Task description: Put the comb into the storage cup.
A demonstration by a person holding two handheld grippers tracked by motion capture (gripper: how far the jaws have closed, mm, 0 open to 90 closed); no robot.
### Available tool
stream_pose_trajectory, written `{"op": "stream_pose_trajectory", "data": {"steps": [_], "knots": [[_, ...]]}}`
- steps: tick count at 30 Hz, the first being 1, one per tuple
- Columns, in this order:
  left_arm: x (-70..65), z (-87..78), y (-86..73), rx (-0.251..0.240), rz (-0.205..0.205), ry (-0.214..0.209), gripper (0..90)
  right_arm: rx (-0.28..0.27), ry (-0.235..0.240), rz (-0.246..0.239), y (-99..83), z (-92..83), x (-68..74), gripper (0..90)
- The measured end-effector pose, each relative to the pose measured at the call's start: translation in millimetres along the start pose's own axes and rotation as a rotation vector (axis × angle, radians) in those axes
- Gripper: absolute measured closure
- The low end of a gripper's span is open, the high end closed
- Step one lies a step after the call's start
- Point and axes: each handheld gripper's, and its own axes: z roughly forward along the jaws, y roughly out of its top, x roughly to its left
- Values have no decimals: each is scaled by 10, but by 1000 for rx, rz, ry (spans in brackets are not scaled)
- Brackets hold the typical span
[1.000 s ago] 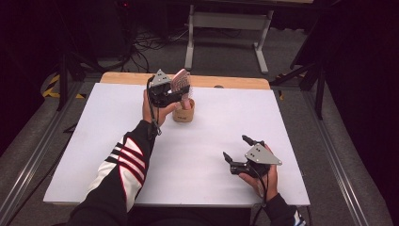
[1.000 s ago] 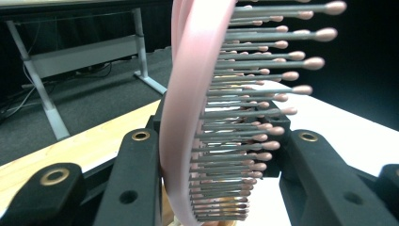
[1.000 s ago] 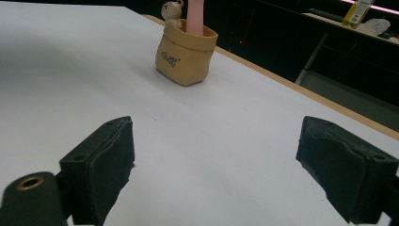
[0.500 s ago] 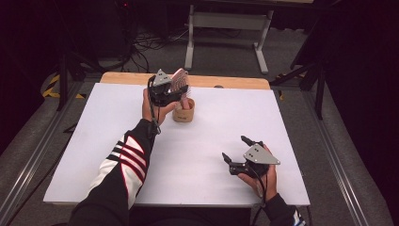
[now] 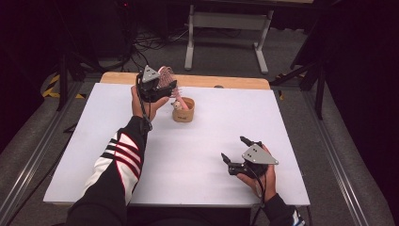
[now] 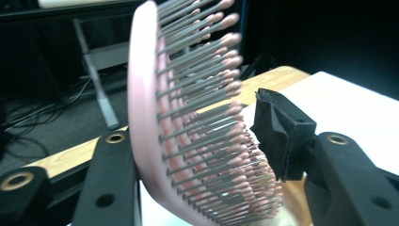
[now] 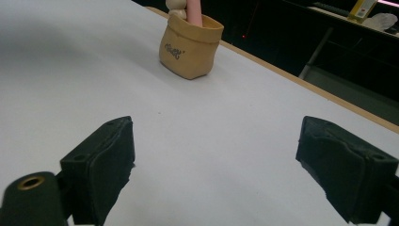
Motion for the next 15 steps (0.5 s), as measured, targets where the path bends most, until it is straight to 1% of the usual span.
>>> {"op": "stream_pose_trajectory", "data": {"steps": [1, 2, 4, 7, 11, 13, 15], "knots": [[26, -4, -8, 5, -7, 6, 431, 1, -1, 2, -2, 3, -1, 124], [44, -9, -16, 11, -13, -2, 409, 1, 2, 3, -4, 5, -1, 124], [87, -23, -33, 21, -20, 8, 407, 4, 2, -1, -4, 8, 5, 124], [127, -33, -52, 22, -35, 4, 379, 6, 4, -6, -3, 9, 11, 124], [138, -36, -83, 29, -22, 7, 366, 7, 5, -2, -6, 11, 5, 125], [145, -35, -94, 30, -24, 3, 363, 8, 6, -6, -6, 13, 9, 125], [147, -40, -99, 33, -20, 10, 363, 8, 7, -6, -5, 13, 11, 126]]}}
